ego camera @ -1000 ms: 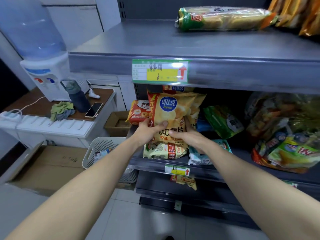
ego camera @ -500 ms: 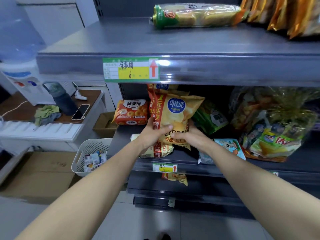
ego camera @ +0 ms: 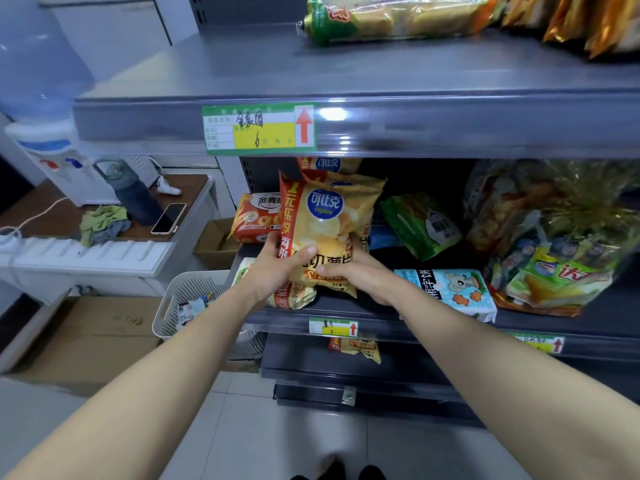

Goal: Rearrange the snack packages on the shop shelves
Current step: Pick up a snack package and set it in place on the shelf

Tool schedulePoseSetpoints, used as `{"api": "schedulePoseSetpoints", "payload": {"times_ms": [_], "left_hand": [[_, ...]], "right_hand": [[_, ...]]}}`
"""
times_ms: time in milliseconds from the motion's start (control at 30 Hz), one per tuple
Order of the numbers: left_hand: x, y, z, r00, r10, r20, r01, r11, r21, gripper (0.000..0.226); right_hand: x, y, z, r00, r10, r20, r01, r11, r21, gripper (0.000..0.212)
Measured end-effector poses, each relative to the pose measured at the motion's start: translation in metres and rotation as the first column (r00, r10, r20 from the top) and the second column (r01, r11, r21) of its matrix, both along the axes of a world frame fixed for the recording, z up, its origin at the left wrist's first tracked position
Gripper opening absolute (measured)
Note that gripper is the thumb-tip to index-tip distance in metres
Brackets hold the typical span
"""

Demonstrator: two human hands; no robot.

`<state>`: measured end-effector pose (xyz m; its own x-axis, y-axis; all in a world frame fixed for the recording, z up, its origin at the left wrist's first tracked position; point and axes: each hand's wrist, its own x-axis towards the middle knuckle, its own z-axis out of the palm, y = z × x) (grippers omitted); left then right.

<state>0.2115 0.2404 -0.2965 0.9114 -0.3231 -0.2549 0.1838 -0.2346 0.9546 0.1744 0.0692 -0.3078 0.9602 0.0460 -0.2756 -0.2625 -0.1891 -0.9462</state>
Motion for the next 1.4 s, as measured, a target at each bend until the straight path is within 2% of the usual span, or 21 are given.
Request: {"api": "schedulePoseSetpoints", "payload": {"times_ms": [200, 400, 533, 633, 800, 967, 1167, 1267, 1400], "left_hand": [[-0.005, -0.043, -0.002, 0.993, -0.12, -0.011, 0.12, 0.993, 0.01, 0.06], [-0.001, -0.056, -0.004, 0.987, -0.162, 0.011, 0.161, 0.987, 0.028, 0.05], [-0.005, -0.057, -0.007, 0.986, -0.169, 0.011, 0.169, 0.985, -0.021, 0.055], [-0.004, -0.051, -0.007, 0.98, -0.197, 0.025, 0.196, 0.98, 0.022, 0.063], [0.007, -0.031, -0.002, 0.98, -0.2, 0.014, 0.198, 0.978, 0.072, 0.065], [0.007, -0.019, -0.003, 0.983, -0.177, 0.044, 0.174, 0.982, 0.071, 0.062], [0.0, -0.029, -0.005, 0.971, -0.238, 0.004, 0.236, 0.964, 0.122, 0.047], [0.002, -0.027, -0.007, 0.975, -0.22, 0.002, 0.217, 0.962, 0.166, 0.038], [0.004, -0.023, -0.011, 0.983, -0.179, -0.048, 0.185, 0.956, 0.229, 0.035]], "right_hand": [[-0.012, -0.042, 0.005, 0.989, -0.147, 0.025, 0.149, 0.978, -0.147, 0.086], [-0.015, -0.047, 0.0, 0.964, -0.267, 0.013, 0.266, 0.953, -0.145, 0.071], [-0.016, -0.049, 0.003, 0.955, -0.297, 0.016, 0.294, 0.938, -0.184, 0.069], [-0.018, -0.043, 0.003, 0.957, -0.291, 0.02, 0.29, 0.94, -0.179, 0.067], [-0.013, -0.024, -0.001, 0.964, -0.26, 0.052, 0.265, 0.952, -0.153, 0.049], [-0.011, -0.016, 0.0, 0.97, -0.238, 0.043, 0.241, 0.956, -0.165, 0.054], [-0.022, -0.03, 0.003, 0.975, -0.22, -0.013, 0.207, 0.937, -0.281, 0.076], [-0.024, -0.028, -0.004, 0.981, -0.174, -0.084, 0.142, 0.944, -0.298, 0.075], [-0.019, -0.02, -0.011, 0.983, -0.176, -0.051, 0.144, 0.917, -0.372, 0.071]]}}
